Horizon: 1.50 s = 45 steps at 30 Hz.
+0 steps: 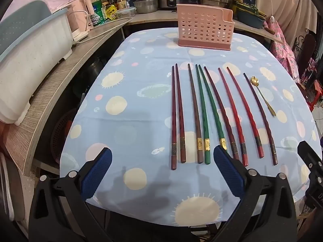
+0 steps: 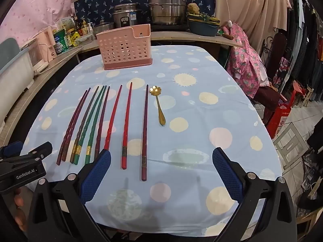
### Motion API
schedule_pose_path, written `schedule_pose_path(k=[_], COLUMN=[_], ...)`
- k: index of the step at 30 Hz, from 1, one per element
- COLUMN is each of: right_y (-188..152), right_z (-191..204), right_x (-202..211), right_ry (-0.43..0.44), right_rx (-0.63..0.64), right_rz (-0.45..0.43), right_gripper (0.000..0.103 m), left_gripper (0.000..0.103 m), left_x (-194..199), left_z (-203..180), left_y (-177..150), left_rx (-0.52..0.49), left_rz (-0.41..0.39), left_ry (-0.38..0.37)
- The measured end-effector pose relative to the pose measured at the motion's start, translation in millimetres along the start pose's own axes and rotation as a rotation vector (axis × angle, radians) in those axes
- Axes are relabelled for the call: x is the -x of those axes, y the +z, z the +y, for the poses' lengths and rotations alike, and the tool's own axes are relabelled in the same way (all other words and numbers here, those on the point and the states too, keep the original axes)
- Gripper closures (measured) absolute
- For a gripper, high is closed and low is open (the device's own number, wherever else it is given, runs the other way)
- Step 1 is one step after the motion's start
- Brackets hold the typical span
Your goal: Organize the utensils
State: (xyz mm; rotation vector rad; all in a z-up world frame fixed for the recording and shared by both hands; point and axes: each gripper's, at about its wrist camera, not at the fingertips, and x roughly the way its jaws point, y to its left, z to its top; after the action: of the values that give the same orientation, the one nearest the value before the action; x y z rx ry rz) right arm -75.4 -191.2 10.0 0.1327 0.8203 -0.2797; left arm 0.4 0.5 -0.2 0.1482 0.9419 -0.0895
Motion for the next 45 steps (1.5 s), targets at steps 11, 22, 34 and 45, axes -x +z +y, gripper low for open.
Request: schedule_pose_path(k=[11, 22, 34, 45], right_y=[5.0, -1.4, -1.4, -5.3], right_z=[2.9, 8.5, 10.4, 14.4], right_x=[3.5, 0.0, 0.9, 7.9], right_ry=[0.004, 0.018, 0.021, 0.034], right_rx=[0.004, 0.018, 0.020, 0.029], right_rz=[0.000, 0.008, 0.004, -0.004], right_gripper=[0.007, 0.007, 0.007, 0.007], left_gripper=[0.007, 0.007, 0.007, 0.007], left_x=[3.6, 3.7, 6.8, 11.3], left_z=[-2.3, 2.0, 1.8, 5.4], left_y=[-2.9, -1.7, -6.1, -15.1], left_rx=[0.011, 0.017, 0.015, 0.023], left_rz=[-0.013, -0.005, -0.006, 0.000], left_ry=[-0.012, -0.023, -0.030, -0.032])
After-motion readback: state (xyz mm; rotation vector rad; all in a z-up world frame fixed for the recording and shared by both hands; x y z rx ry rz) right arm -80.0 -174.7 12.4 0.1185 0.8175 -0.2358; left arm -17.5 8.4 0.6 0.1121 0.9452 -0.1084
